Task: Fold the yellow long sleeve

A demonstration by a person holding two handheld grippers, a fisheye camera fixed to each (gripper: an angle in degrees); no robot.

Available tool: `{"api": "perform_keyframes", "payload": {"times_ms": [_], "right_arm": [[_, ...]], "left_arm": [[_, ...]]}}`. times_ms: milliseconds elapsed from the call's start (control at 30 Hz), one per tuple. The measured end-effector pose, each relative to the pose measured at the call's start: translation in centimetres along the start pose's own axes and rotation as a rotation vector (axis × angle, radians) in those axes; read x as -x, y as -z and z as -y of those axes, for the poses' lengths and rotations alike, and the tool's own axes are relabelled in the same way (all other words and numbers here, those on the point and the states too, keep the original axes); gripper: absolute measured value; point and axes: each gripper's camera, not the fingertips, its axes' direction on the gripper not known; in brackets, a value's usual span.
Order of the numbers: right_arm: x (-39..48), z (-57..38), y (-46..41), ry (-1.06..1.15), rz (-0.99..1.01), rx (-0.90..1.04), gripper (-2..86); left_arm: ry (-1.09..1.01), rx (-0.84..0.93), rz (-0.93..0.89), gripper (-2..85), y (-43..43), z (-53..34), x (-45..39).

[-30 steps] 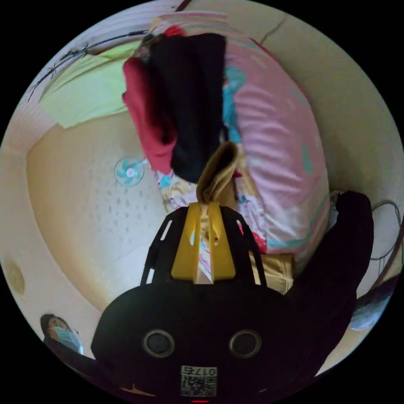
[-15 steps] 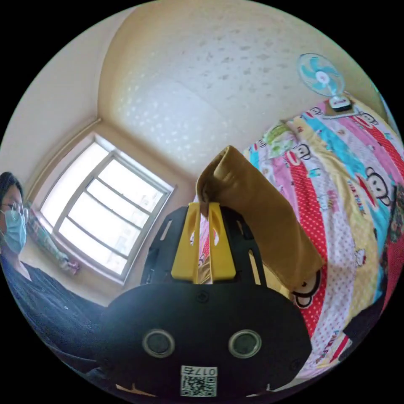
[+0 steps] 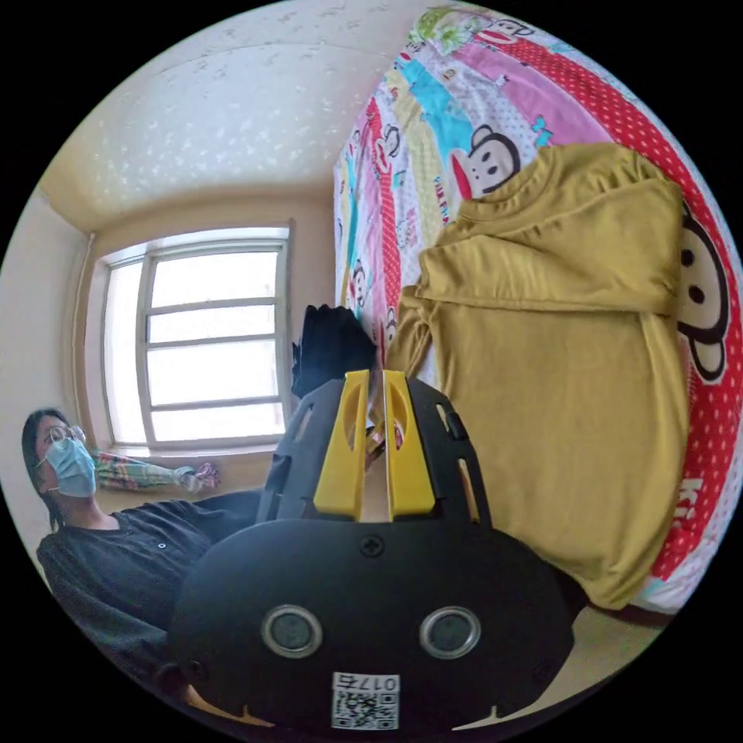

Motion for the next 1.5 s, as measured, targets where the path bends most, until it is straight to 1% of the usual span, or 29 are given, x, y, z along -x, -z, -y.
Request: {"api": "perform_keyframes", "payload": {"times_ms": [133,200,233,300,333,400,433,500,533,567,600,633,667,700,733,767,833,900,933,967,1033,1067,1100,1133,1200,1267,1333,1433,1500], "right_arm": [[-2.3,-2.0,4.0,-0.062,-0.008,-0.075,1.7],[-2.7,-2.6,5.1,-0.056,0.009,-0.093,1.3],[-3.0,-2.9,5.6,-0.049,0.016,-0.098,1.0],[-3.4,-3.3,6.1,-0.044,0.03,-0.103,0.8],[-3.8,-3.6,6.5,-0.042,0.048,-0.109,0.7],[-4.5,-4.1,7.0,-0.045,0.085,-0.125,0.6],[-5.0,-4.4,7.5,-0.047,0.109,-0.136,0.5],[-5.7,-5.0,8.4,-0.054,0.135,-0.153,0.5],[-6.3,-5.4,9.3,-0.064,0.146,-0.171,0.5],[-6.6,-5.6,9.8,-0.07,0.15,-0.181,0.5],[-7.2,-6.0,11.0,-0.082,0.158,-0.202,0.5],[-7.8,-6.4,12.1,-0.091,0.161,-0.215,0.5],[-8.2,-6.5,12.7,-0.097,0.16,-0.218,0.5],[-8.9,-6.8,13.9,-0.103,0.151,-0.215,0.6],[-9.5,-7.1,15.0,-0.105,0.129,-0.206,0.7],[-9.9,-7.3,15.6,-0.108,0.109,-0.197,0.7],[-11.5,-8.0,17.1,-0.139,0.004,-0.142,1.2],[-12.8,-8.4,17.6,-0.164,-0.069,-0.086,1.8],[-13.6,-8.6,17.7,-0.175,-0.111,-0.046,2.4],[-13.9,-8.6,17.7,-0.174,-0.133,-0.024,2.7],[-14.8,-8.5,16.9,-0.163,-0.256,0.099,4.9],[-15.1,-8.4,16.5,-0.167,-0.294,0.137,6.3],[-15.7,-8.2,15.7,-0.166,-0.358,0.221,9.1],[-16.2,-8.0,14.8,-0.158,-0.409,0.304,11.4],[-16.6,-7.8,13.3,-0.111,-0.488,0.424,13.4],[-16.9,-7.7,12.0,-0.075,-0.564,0.517,14.1],[-17.6,-7.1,11.0,-0.073,-0.588,0.574,14.2],[-19.3,-6.0,10.1,-0.131,-0.576,0.594,12.6],[-20.2,-5.5,10.0,-0.202,-0.582,0.591,10.2]], "left_arm": [[-0.274,-0.056,-0.096,3.6,3.1,-1.7,-3.5],[-0.529,-0.069,-0.092,3.5,5.5,-5.1,-8.2],[-0.595,-0.07,-0.082,3.5,5.9,-6.3,-9.5],[-0.89,-0.057,-0.097,3.5,6.2,-13.0,-14.7],[-0.968,-0.045,-0.1,3.6,5.9,-15.0,-16.0],[-1.233,0.031,-0.106,3.7,2.9,-23.6,-20.0],[-1.278,0.068,-0.118,3.7,1.7,-25.8,-20.6],[-1.381,0.273,-0.196,3.8,-4.5,-34.3,-21.1],[-1.393,0.325,-0.207,3.8,-6.3,-36.3,-20.7],[-1.415,0.425,-0.192,4.6,-9.9,-40.0,-19.4],[-1.458,0.534,-0.127,6.2,-13.4,-43.5,-17.5],[-1.48,0.588,-0.085,7.3,-14.9,-44.9,-16.4],[-1.513,0.672,0.0,8.8,-17.0,-47.0,-13.9],[-1.541,0.721,0.05,9.5,-17.8,-47.9,-11.5],[-1.554,0.73,0.071,9.5,-17.7,-48.0,-10.2],[-1.57,0.731,0.125,9.6,-17.3,-47.4,-7.8],[-1.558,0.722,0.263,9.8,-16.5,-45.0,-4.3],[-1.464,0.706,0.465,10.2,-14.8,-39.9,-0.1],[-1.437,0.7,0.507,10.4,-14.2,-38.4,0.8],[-1.385,0.688,0.59,10.8,-12.9,-35.5,2.4],[-1.32,0.69,0.725,11.9,-11.4,-31.6,4.6],[-1.279,0.741,0.816,12.9,-10.9,-29.3,6.2],[-1.254,0.807,0.894,13.2,-10.5,-27.4,7.7],[-1.244,0.84,0.929,13.3,-10.4,-26.6,8.4],[-1.21,0.921,1.063,15.2,-10.1,-24.3,10.6],[-1.198,0.956,1.126,16.6,-10.3,-23.2,11.8],[-1.194,1.002,1.102,17.2,-11.0,-22.9,12.2],[-1.23,1.0,1.102,16.2,-13.0,-22.9,11.7],[-1.217,1.026,1.09,12.7,-15.0,-22.8,11.0]]}}
